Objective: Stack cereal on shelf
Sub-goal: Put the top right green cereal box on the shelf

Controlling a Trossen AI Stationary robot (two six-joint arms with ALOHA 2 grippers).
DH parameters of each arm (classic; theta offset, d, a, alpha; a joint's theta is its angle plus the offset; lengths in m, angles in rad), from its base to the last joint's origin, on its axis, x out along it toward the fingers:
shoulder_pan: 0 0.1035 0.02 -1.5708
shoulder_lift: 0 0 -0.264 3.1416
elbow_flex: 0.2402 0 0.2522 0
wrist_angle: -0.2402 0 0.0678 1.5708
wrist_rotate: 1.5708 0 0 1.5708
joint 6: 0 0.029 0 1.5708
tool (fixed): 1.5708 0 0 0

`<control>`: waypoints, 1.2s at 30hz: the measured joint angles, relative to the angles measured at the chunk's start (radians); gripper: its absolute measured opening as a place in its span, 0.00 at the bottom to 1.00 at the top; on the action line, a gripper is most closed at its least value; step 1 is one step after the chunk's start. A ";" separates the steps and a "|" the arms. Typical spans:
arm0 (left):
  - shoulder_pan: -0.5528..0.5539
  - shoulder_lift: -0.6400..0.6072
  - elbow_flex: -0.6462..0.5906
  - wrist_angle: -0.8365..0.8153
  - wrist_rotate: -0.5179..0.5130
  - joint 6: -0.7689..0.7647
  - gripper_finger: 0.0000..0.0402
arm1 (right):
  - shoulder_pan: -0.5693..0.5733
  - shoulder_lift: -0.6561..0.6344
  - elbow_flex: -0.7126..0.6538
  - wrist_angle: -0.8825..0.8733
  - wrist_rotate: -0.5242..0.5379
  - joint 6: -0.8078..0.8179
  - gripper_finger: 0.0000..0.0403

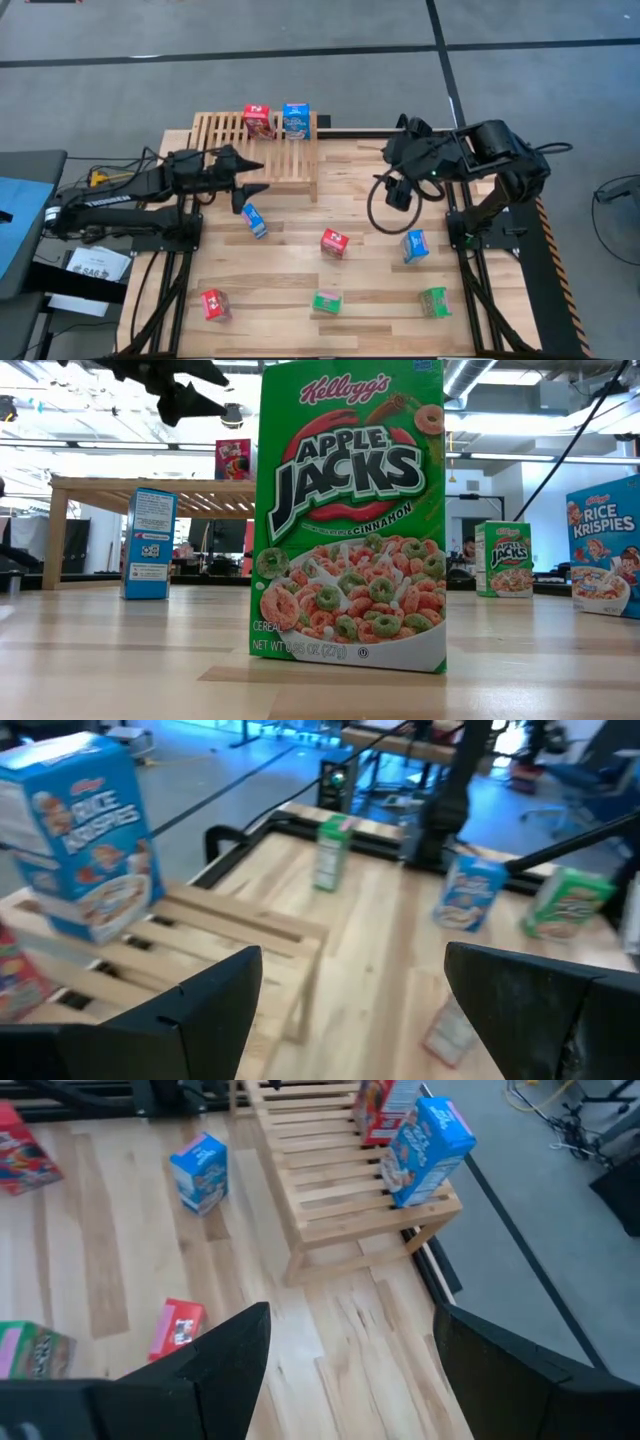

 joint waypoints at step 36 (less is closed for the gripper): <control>-0.259 -0.010 0.000 -0.001 -0.018 -0.018 0.76 | -0.077 -0.247 -0.610 0.024 0.028 0.042 0.76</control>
